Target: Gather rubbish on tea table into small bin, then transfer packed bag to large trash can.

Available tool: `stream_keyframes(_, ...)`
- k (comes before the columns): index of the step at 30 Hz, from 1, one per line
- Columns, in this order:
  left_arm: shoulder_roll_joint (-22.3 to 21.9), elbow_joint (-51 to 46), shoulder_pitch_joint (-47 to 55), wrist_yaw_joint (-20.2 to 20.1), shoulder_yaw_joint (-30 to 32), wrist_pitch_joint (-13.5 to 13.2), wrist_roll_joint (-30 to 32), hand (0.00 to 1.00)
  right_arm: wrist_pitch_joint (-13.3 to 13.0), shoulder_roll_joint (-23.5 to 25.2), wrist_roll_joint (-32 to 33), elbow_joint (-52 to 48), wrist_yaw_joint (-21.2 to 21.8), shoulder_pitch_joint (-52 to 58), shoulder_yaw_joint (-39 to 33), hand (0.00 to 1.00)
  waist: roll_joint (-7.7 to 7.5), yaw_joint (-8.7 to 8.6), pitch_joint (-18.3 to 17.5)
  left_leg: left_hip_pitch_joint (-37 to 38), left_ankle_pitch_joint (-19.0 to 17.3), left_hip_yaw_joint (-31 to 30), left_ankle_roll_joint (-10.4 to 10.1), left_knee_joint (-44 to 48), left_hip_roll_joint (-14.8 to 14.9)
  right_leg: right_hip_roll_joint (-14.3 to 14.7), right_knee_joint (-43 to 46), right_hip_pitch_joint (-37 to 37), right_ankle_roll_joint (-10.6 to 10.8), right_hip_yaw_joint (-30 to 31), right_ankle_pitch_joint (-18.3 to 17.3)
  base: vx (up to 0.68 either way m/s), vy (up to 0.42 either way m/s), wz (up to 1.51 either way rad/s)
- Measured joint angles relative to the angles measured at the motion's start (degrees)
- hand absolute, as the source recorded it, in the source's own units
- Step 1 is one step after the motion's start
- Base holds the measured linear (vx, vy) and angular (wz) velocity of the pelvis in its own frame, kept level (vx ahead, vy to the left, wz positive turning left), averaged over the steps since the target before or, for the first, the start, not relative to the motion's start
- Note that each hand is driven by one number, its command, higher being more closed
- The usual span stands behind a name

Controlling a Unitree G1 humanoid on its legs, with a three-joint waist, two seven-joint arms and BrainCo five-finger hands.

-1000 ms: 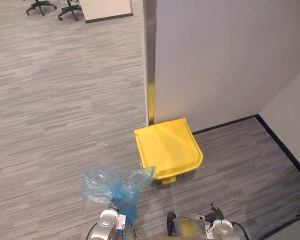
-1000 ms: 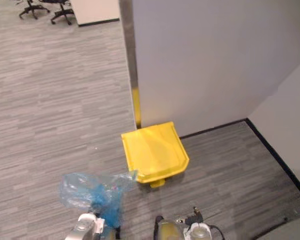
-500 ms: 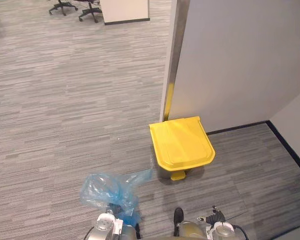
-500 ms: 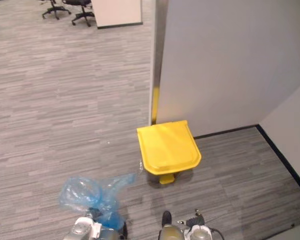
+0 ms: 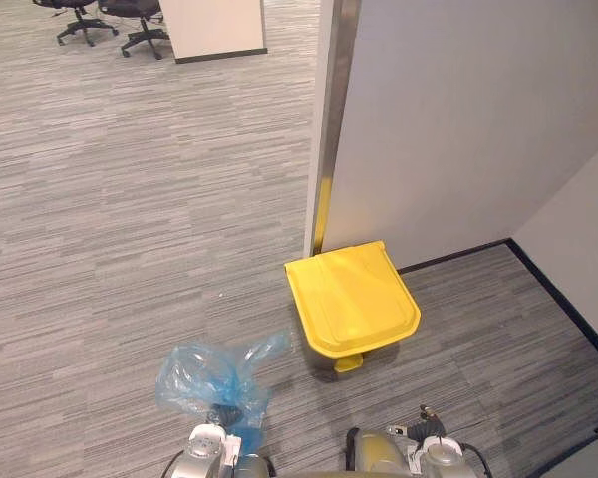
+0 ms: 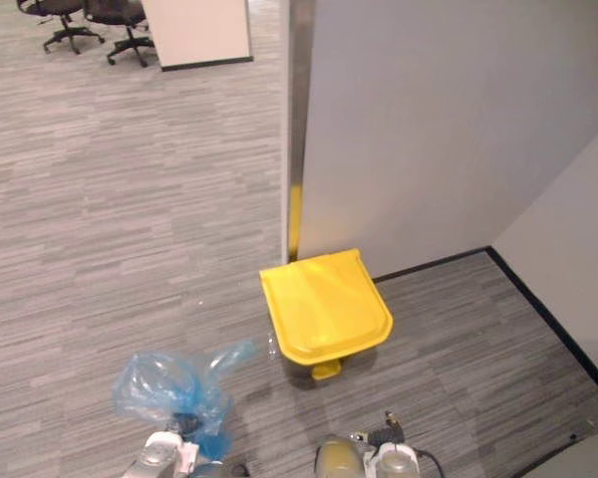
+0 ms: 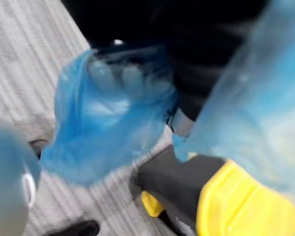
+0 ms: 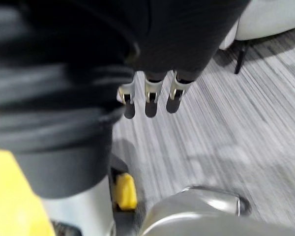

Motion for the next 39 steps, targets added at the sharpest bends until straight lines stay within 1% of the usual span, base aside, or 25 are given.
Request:
stream_keyframes(1, 0.4, 0.3, -0.7, 0.0, 0.0, -0.1, 0.0, 1.0, 0.0, 0.6, 0.0, 0.0, -0.1, -0.1, 0.0, 0.0, -1.11, -0.05, 1.0, -0.1, -1.2, 0.1, -1.3, 2.5, 0.2, -0.1, -8.7, 0.3, 0.5, -1.6, 4.1, 0.15, -0.123, 0.03)
stream_keyframes(2, 0.6, 0.3, -0.9, 0.0, 0.0, -0.2, 0.0, 1.0, 0.0, 0.9, 0.1, -0.1, -0.1, -0.1, 0.0, 0.0, -1.67, -0.06, 1.5, -0.2, -1.7, 0.1, -1.6, 3.3, 0.1, -0.4, -10.7, 0.4, 0.8, -2.1, 4.5, 0.16, -0.187, 0.11)
stream_keyframes(3, 0.8, 0.9, -1.4, 0.1, 0.2, -0.2, 0.0, 1.0, 0.0, 1.2, 0.1, -0.1, -0.2, -0.3, -0.2, 0.0, -2.72, -0.07, 2.9, 0.1, -4.6, -0.4, -3.1, 7.1, -0.3, -1.2, -12.2, 0.8, 0.7, -2.5, 6.5, 0.18, -0.234, 0.07)
stream_keyframes(4, -0.6, 1.8, -2.6, 0.1, 0.0, -0.1, 0.0, 1.0, 0.2, 0.5, -0.2, -0.1, -0.2, -1.4, 0.0, 0.0, -1.1, -0.12, 4.0, 0.0, -5.9, -1.8, -3.6, 8.7, 1.0, -0.4, -10.3, 0.9, 0.9, -3.3, 6.0, 0.15, -0.197, 0.09)
stream_keyframes(5, -0.9, 1.7, -2.8, 0.0, 0.0, -0.2, 0.0, 1.0, 0.3, 0.2, -0.2, -0.1, -0.2, -1.6, -0.1, 0.0, -0.61, -0.13, 4.3, 0.0, -6.0, -1.9, -3.7, 8.6, 1.4, -0.1, -10.1, 0.8, 0.8, -3.4, 5.9, 0.14, -0.173, 0.13)
stream_keyframes(6, -1.7, 1.7, -4.0, -0.1, -0.1, -0.3, 0.1, 1.0, 0.2, -0.5, -0.2, -0.2, -0.1, -1.8, -0.1, 0.0, 0.32, -0.15, 5.5, 0.0, -7.1, -3.2, -3.4, 8.3, 1.7, 0.2, -9.2, 0.8, 0.7, -3.9, 6.0, 0.08, -0.159, 0.23)
stream_keyframes(7, -1.9, 1.6, -4.4, -0.2, 0.0, -0.3, 0.2, 1.0, 0.2, -0.7, -0.2, -0.3, -0.2, -1.7, -0.2, 0.0, 0.68, -0.17, 5.7, 0.1, -7.4, -3.9, -3.8, 8.1, 2.3, 0.7, -8.1, 0.7, 0.0, -4.3, 6.1, 0.1, -0.186, 0.26)
stream_keyframes(8, -1.8, 1.6, -4.4, -0.2, 0.0, -0.3, 0.2, 1.0, 0.2, -0.8, -0.3, -0.3, -0.1, -1.7, -0.2, 0.0, 0.75, -0.18, 5.6, 0.2, -7.5, -4.1, -4.0, 8.1, 2.5, 0.8, -7.9, 0.7, -0.2, -4.5, 6.2, 0.08, -0.152, 0.28)
stream_keyframes(10, -1.5, 1.2, -4.3, -0.2, 0.3, -0.3, 0.3, 1.0, 0.2, -0.9, -0.4, -1.2, 0.0, -0.7, -0.1, 0.0, 0.43, 0.37, 5.3, 1.1, -7.7, -5.0, -4.7, 7.0, 3.6, 1.5, -6.6, 0.9, -2.6, -5.4, 7.2, 0.07, -0.089, 0.2)
stream_keyframes(11, -1.5, 1.2, -4.2, -0.2, 0.3, -0.3, 0.4, 1.0, 0.3, -0.9, -0.6, -1.3, 0.0, -0.6, 0.0, 0.0, 0.39, 0.61, 5.3, 1.4, -7.7, -5.0, -4.7, 6.6, 3.6, 1.7, -6.6, 0.9, -2.8, -5.4, 7.3, 0.07, -0.051, 0.03)
stream_keyframes(13, -1.5, 1.2, -3.8, -0.2, 0.2, -0.3, 0.7, 1.0, 0.7, -1.0, -1.8, -1.4, 0.2, -0.7, 0.4, 0.0, 0.8, 0.97, 4.7, 1.9, -6.0, -4.9, -6.0, 3.5, 4.3, 2.5, -8.1, 0.8, -3.5, -6.1, 7.9, 0.11, -0.021, 0.0)
stream_keyframes(14, -1.5, 1.2, -3.8, -0.2, 0.2, -0.3, 0.7, 1.0, 0.7, -1.0, -2.0, -1.4, 0.3, -0.7, 0.6, 0.0, 0.87, 0.96, 4.6, 2.0, -5.6, -4.9, -6.2, 2.9, 4.3, 2.6, -8.3, 0.8, -3.6, -6.1, 8.0, 0.11, 0.009, 0.05)
stream_keyframes(19, -1.8, 0.9, -4.0, -0.3, 0.1, -0.4, 0.7, 1.0, 0.7, -1.6, -2.9, -1.7, 1.0, -2.4, 4.3, 0.0, 0.75, 0.97, 4.4, 1.6, -3.2, -5.1, -5.9, 0.1, 2.7, 1.3, -8.2, -0.4, -3.9, -6.3, 8.2, 0.05, 0.044, 0.08)
stream_keyframes(20, -1.6, 0.3, -4.3, -0.3, 0.1, -0.5, 0.7, 1.0, 0.7, -1.7, -3.8, -2.1, 1.2, -3.3, 6.7, 0.0, 0.28, 1.03, 3.9, -0.4, -2.5, -6.0, -5.8, 0.4, 1.6, 0.0, -8.3, -1.6, -3.8, -6.6, 8.3, 0.0, 0.047, 0.25)
stream_keyframes(22, -1.5, -0.4, -4.6, -0.3, 0.1, -0.6, 0.7, 1.0, 0.6, -1.7, -4.0, -2.3, 1.2, -4.2, 7.9, 0.0, 0.2, 1.17, 3.9, -2.0, -2.4, -6.7, -5.8, 1.1, 1.3, -0.6, -8.3, -2.4, -3.7, -7.1, 8.4, -0.02, 0.028, 0.27)
stream_keyframes(26, -0.6, -2.6, -5.0, -0.2, 0.1, -1.5, 0.4, 1.0, 0.5, -0.3, -4.1, -2.4, 1.6, -9.7, 14.3, 0.0, 0.0, 2.38, 4.0, -6.9, -2.4, -9.5, -5.8, 3.9, 1.1, -1.9, -8.9, -4.0, -4.0, -9.4, 9.1, -0.04, -0.03, 0.35)
stream_keyframes(28, -0.5, -4.6, -6.5, 0.0, 0.8, -1.5, -0.1, 1.0, 0.5, 0.0, -3.9, -5.1, 1.5, -14.6, 16.4, 0.0, -0.15, 3.99, 5.0, -10.2, -2.2, -10.1, -5.5, 6.4, 1.5, -2.0, -10.5, -4.4, -4.1, -10.5, 10.4, -0.07, -0.073, 0.28)
stream_keyframes(29, -0.5, -5.3, -6.6, 0.1, 1.3, -1.6, -0.3, 1.0, 0.5, -0.1, -3.6, -5.6, 1.4, -15.8, 16.4, 0.0, -0.18, 4.21, 5.4, -10.6, -2.2, -10.3, -5.5, 6.7, 1.5, -2.0, -10.7, -4.5, -4.2, -10.7, 10.6, -0.13, -0.1, 0.27)
stream_keyframes(30, -0.2, -7.6, -6.6, 0.4, 2.5, -1.6, -1.5, 1.0, 0.4, -0.6, -3.0, -7.3, 1.2, -19.5, 16.3, 0.0, -0.51, 4.43, 5.8, -12.8, -2.3, -10.9, -5.4, 7.4, 1.5, -2.1, -11.7, -5.4, -4.0, -11.3, 11.3, -0.15, -0.113, 0.25)
stream_keyframes(31, 0.9, -10.5, -6.8, 0.7, 2.5, -1.7, -3.0, 1.0, 0.3, -1.8, -1.7, -8.6, 0.8, -23.7, 16.3, 0.0, -0.78, 4.54, 6.5, -15.2, -2.9, -11.0, -4.7, 8.2, 1.6, -2.1, -13.1, -6.5, -3.2, -11.7, 11.9, -0.16, -0.117, 0.27)
stream_keyframes(32, 1.2, -11.3, -7.0, 0.9, 2.5, -1.8, -3.6, 1.0, 0.2, -2.3, -1.2, -8.9, 0.6, -25.0, 16.2, 0.0, -0.77, 4.53, 6.7, -15.9, -3.2, -11.1, -4.4, 8.4, 1.7, -2.0, -13.5, -6.8, -2.8, -11.8, 12.3, -0.13, -0.104, 0.21)
stream_keyframes(33, 2.0, -13.9, -7.3, 1.3, 2.9, -2.3, -5.4, 1.0, 0.1, -3.9, 0.1, -9.0, -0.3, -29.5, 16.1, 0.0, -0.88, 4.67, 8.2, -17.7, -3.6, -11.5, -4.3, 9.6, 1.8, -1.6, -14.7, -7.3, -2.3, -11.1, 13.4, -0.13, -0.092, 0.08)
stream_keyframes(34, 2.2, -15.9, -7.2, 1.4, 3.9, -2.7, -6.9, 1.0, 0.1, -5.4, 0.8, -9.1, -0.9, -32.9, 15.8, 0.0, -0.82, 5.06, 9.4, -18.7, -4.2, -11.7, -4.4, 11.1, 2.1, -1.0, -15.6, -7.4, -2.3, -10.6, 14.3, -0.12, -0.083, 0.03)
stream_keyframes(37, 2.8, -18.7, -7.2, 1.4, 4.2, -2.8, -9.8, 1.0, 0.2, -8.9, 3.3, -9.5, -1.7, -38.0, 15.7, 0.0, -0.85, 6.02, 10.3, -21.1, -5.1, -12.0, -5.0, 13.6, 3.2, 0.1, -16.6, -8.2, -2.6, -10.4, 15.5, -0.07, -0.044, -0.06)
stream_keyframes(39, 3.0, -20.6, -7.1, 1.4, 4.0, -2.9, -10.7, 1.0, 0.5, -10.7, 5.1, -9.5, -2.5, -41.3, 15.6, 0.0, -0.85, 6.2, 10.5, -22.5, -5.2, -12.2, -5.2, 14.5, 3.5, 0.6, -16.7, -9.1, -2.9, -10.4, 15.8, -0.01, -0.016, -0.02)
